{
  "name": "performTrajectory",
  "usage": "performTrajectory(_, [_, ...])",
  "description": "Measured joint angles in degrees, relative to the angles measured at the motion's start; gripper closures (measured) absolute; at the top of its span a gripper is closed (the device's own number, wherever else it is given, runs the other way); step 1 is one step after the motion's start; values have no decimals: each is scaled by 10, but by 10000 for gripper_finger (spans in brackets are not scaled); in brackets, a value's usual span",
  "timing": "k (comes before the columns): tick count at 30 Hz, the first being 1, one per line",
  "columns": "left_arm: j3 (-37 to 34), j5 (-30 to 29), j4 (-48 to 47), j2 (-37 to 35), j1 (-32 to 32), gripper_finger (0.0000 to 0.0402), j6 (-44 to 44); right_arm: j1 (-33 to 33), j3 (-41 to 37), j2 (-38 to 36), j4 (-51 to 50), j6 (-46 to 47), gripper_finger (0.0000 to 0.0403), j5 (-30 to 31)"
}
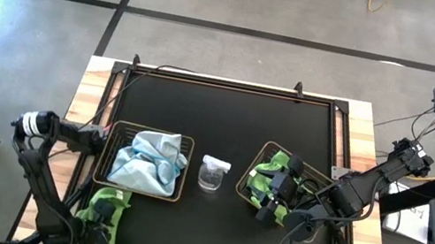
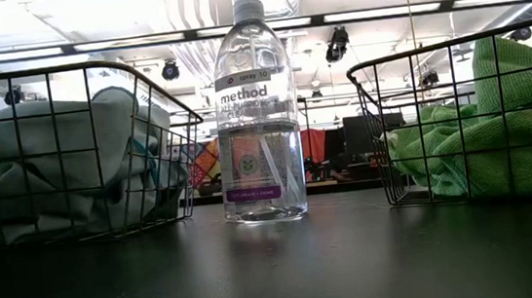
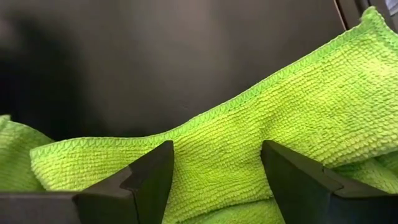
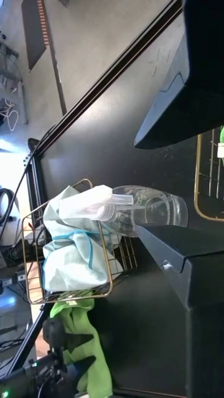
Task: Sort microfiber towel by color & place in baskets
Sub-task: Put the green microfiber towel into the right wire basket
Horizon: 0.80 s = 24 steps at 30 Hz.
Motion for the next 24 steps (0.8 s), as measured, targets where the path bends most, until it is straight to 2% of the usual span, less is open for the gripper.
performTrajectory(7, [5, -18, -4, -5, 3, 173, -74, 0, 0, 0, 0, 0, 200, 0])
performTrajectory(10, [11, -12, 25, -7, 5, 173, -113, 0, 0, 0, 0, 0, 200, 0])
performTrajectory(19, [9, -11, 23, -9, 8, 173, -111, 0, 0, 0, 0, 14, 200, 0])
performTrajectory(24, [9, -12, 21, -9, 9, 173, -73, 0, 0, 0, 0, 15, 200, 0])
